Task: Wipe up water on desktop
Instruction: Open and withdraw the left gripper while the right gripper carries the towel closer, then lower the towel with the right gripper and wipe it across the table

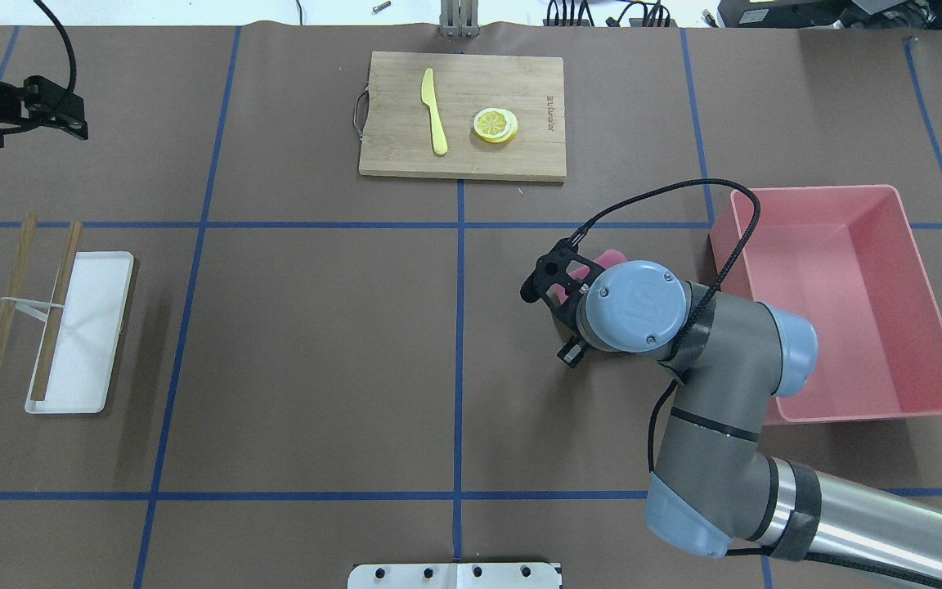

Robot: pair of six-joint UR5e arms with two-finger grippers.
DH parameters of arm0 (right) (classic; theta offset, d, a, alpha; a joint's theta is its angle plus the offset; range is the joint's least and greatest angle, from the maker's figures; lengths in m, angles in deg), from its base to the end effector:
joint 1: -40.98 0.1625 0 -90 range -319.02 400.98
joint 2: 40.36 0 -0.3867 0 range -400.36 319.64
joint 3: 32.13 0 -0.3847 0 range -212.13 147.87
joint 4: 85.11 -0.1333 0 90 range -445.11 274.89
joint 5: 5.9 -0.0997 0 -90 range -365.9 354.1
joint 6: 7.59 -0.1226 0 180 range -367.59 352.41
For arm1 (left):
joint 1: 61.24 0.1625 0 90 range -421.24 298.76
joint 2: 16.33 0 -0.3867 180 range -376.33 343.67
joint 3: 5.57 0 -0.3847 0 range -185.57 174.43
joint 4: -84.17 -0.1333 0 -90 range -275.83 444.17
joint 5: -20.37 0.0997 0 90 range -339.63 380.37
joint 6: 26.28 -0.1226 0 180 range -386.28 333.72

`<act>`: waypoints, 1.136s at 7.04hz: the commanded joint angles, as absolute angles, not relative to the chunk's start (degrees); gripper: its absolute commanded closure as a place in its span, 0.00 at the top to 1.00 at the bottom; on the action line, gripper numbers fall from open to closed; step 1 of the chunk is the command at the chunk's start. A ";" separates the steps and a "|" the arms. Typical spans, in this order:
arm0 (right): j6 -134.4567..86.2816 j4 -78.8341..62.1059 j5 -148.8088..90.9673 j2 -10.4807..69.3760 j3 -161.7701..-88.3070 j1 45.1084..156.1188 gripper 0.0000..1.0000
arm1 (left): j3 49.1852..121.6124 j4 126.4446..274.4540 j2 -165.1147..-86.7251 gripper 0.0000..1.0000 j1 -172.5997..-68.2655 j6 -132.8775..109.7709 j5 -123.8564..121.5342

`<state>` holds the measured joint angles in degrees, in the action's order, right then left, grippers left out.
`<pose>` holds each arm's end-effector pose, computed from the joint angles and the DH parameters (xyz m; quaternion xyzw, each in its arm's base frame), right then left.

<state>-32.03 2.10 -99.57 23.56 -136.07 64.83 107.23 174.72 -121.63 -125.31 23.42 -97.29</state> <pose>-0.5172 -0.3658 0.2844 0.2354 -0.2802 -0.3422 0.8654 0.1720 -0.5284 0.3207 0.1155 0.3752 -0.1113 0.9129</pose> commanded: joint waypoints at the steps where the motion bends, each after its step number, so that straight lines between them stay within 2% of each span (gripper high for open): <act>1: -38.76 2.34 -102.30 23.54 -141.79 59.81 0.00 | 105.18 174.43 -121.53 0.98 -127.23 18.50 -97.31; 3: -41.95 2.34 -102.84 23.45 -145.58 56.90 0.00 | 103.77 173.64 -121.53 0.98 -128.38 15.91 -97.31; 5: -46.32 1.11 -110.55 22.75 -148.66 59.51 0.00 | 103.24 173.64 -121.53 0.98 -128.39 15.99 -97.31; 8: -46.08 -1.15 -110.58 22.39 -140.18 65.22 0.00 | 102.71 173.73 -122.23 0.98 -128.21 16.17 -97.31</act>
<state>-46.02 0.60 -110.40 22.48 -143.94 62.97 102.73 173.68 -121.99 -128.24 16.03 -97.31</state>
